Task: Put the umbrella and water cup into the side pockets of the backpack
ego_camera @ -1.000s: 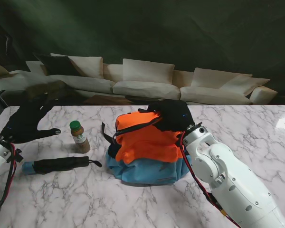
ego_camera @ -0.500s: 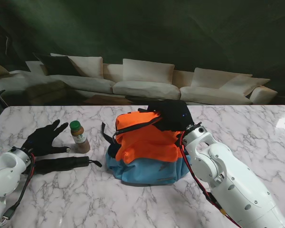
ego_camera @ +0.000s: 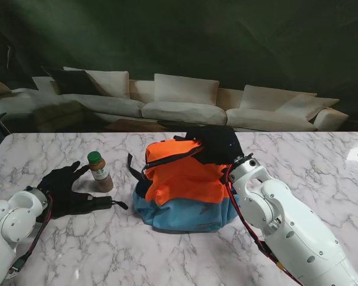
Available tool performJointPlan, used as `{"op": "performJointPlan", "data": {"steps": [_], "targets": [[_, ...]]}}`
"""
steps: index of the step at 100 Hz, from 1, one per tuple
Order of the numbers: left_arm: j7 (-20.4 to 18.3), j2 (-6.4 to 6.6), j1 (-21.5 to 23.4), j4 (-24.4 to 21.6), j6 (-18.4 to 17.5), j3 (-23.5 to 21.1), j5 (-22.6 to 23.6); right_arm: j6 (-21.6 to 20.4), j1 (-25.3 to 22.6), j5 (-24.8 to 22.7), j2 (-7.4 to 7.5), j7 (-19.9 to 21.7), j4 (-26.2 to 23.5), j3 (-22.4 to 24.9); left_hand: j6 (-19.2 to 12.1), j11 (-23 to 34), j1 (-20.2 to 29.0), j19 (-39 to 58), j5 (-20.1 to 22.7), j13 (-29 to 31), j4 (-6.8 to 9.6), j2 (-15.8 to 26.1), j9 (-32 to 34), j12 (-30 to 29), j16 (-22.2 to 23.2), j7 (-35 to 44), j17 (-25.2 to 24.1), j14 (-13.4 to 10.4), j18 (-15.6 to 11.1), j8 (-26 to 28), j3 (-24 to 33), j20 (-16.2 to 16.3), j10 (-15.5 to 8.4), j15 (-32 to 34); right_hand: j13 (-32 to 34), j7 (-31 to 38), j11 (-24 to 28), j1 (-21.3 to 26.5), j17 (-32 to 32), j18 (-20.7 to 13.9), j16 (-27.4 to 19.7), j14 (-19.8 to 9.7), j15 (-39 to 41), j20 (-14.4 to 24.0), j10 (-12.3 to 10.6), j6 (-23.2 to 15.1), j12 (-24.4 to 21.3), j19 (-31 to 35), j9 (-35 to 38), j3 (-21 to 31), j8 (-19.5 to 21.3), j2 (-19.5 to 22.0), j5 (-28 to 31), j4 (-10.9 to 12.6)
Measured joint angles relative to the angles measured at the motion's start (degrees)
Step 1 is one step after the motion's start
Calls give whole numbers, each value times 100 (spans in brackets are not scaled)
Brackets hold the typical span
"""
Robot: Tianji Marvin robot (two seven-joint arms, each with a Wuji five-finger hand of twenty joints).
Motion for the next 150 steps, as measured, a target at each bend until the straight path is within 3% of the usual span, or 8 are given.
{"op": "performJointPlan", "data": {"steps": [37, 67, 97, 107, 115, 123, 140, 150], "targets": [[-129, 33, -492, 493, 353, 669, -290, -6, -13, -12, -3, -32, 13, 14, 14, 0, -405, 0, 0, 0, -56, -72, 0, -1, 0, -8, -15, -30, -3, -2, -156, 0, -9, 0, 0, 0, 0, 0, -5, 0, 0, 0, -24, 0, 0, 0, 0, -3, -1, 0, 0, 5, -2, 0], [45, -26, -884, 916, 590, 1111, -729, -9, -34, -12, -7, -75, 21, 27, 676, 1, -461, -1, 0, 0, -58, -135, 0, 77, 0, 45, -15, -76, -3, 385, -133, 134, -3, 0, 0, 0, 0, 0, -14, 0, 0, 0, -33, 0, 0, 0, 0, -39, -1, 0, 0, 5, -2, 0], [286, -122, -1173, 1196, 836, 1533, -1277, -17, -44, -7, -14, -129, 39, 27, 898, 12, -452, -1, 0, 79, -58, -128, 15, 266, 5, 101, -15, -158, -3, 939, -128, 152, 73, 0, 0, 0, 0, 0, -20, 0, 0, 0, -33, 0, 0, 0, 0, -51, -1, 0, 0, 6, -2, 0], [369, -179, -1276, 1328, 901, 1635, -1484, -24, -45, -5, -15, -149, 48, 26, 777, 162, -433, -1, 0, 160, -58, -91, 304, 442, 6, 148, -17, -352, -3, 1260, -124, 210, -257, 0, 0, 0, 0, 0, -21, 0, 0, 0, -33, 0, 0, 0, 0, -51, -1, 0, 0, 6, -2, 0], [381, -207, -1332, 1377, 944, 1708, -1562, -28, -45, -5, -15, -158, 54, 26, 255, 441, 4, -1, -1, 230, -58, 210, 804, 566, 7, 333, -87, -600, -88, 1980, -189, 210, -688, -9, 0, 0, 0, 0, -22, 0, 0, 0, -33, 0, 0, 0, 0, -52, -1, 0, 0, 6, -2, 0], [452, -243, -1375, 1428, 1003, 1777, -1794, -31, -47, -5, -17, -165, 55, 27, -118, 715, 473, 88, 202, 468, -98, 286, 1404, 632, 8, 613, -63, -745, -150, 2313, -194, 214, -877, -10, 0, 0, 0, 0, -23, 0, 0, 0, -33, 0, 0, 0, 0, -52, -1, 0, 0, 6, -2, 0], [909, -375, -1392, 1522, 1049, 1833, -2038, -36, -53, -5, -18, -184, 59, 28, -209, 1214, 1308, 950, 1276, 1287, -191, 193, 2830, 858, 40, 1325, 149, -867, -152, 2651, -530, 432, -1083, 198, 0, 0, -1, 0, -25, 0, 0, 0, -34, 0, 0, 0, 0, -52, -1, 0, 0, 6, -2, 0], [1300, -474, -1394, 1607, 1043, 1850, -2280, -36, -54, -5, -18, -186, 61, 28, -213, 1359, 2003, 1515, 1820, 1788, -251, -298, 3438, 981, 113, 2023, 289, -883, -137, 3172, -668, 578, -1033, 570, 0, 0, -1, 0, -26, 0, 0, 0, -33, 0, 0, 0, 0, -53, -1, 0, 0, 6, -2, 0]]}}
